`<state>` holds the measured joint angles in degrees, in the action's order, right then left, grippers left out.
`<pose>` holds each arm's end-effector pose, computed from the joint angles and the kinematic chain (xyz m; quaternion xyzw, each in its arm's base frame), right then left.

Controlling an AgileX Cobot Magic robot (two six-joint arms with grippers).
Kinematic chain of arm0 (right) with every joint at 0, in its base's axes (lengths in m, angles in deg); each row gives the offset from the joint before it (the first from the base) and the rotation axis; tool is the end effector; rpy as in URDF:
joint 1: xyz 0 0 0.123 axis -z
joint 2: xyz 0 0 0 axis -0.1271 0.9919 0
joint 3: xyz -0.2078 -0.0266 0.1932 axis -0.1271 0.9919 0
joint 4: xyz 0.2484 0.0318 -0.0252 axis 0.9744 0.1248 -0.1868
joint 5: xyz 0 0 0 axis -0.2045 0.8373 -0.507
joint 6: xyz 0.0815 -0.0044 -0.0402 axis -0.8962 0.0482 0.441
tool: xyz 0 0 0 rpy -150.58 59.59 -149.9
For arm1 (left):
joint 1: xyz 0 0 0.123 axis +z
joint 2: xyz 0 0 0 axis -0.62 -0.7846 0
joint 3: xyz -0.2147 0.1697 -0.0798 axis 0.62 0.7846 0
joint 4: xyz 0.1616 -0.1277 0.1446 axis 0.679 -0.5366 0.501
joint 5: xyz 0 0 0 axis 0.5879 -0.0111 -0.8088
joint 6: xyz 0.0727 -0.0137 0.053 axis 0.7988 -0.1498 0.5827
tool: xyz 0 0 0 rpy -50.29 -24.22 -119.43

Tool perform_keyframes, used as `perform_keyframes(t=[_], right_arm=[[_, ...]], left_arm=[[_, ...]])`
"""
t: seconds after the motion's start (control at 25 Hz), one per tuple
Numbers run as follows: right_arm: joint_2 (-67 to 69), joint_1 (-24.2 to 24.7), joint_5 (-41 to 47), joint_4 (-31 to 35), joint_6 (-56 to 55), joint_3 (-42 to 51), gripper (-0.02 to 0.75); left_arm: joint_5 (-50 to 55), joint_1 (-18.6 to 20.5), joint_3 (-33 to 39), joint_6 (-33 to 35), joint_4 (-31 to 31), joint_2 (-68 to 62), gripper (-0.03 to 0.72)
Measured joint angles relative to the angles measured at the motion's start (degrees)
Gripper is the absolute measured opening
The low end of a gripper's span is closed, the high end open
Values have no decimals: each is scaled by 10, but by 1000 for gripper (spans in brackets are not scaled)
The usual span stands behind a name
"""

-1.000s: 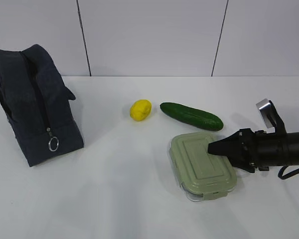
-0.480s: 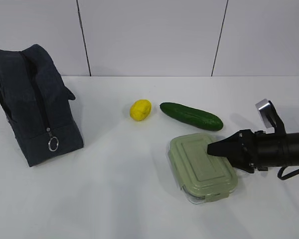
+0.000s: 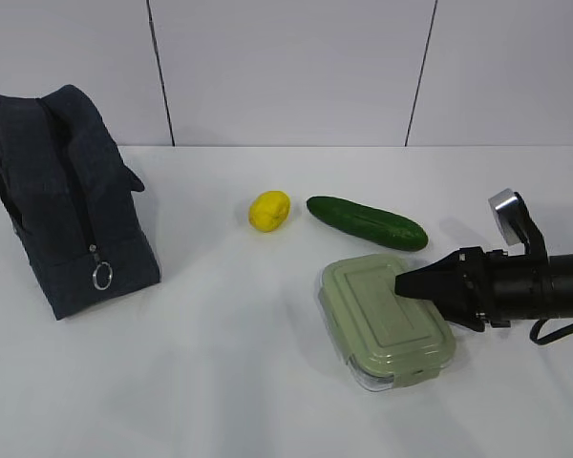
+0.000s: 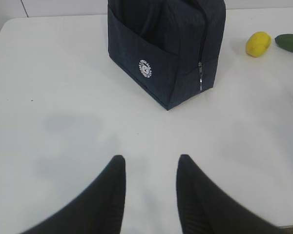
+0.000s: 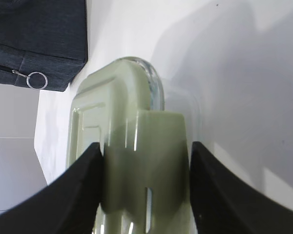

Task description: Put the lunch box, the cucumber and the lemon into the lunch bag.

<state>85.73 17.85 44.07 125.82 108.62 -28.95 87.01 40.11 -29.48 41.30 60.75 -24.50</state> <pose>0.3249 0.0212 0.0866 0.0089 0.8370 0.4940 0.2353 -0.0094 -0.0121 0.2836 0.0321 0.8548 -0.0408 0.5163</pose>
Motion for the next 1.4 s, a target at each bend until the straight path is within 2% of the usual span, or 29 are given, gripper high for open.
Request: perform_keyframes(t=[0.48, 0.84, 1.4], right_arm=[[-9, 0, 0, -12, -30, -19, 412], [-123, 0, 7, -77, -135, -45, 411], [-231, 0, 13, -118, -239, -46, 410]], left_arm=[[0, 0, 0, 0, 0, 0, 240], [0, 0, 0, 0, 0, 0, 240], [0, 0, 0, 0, 0, 0, 240]])
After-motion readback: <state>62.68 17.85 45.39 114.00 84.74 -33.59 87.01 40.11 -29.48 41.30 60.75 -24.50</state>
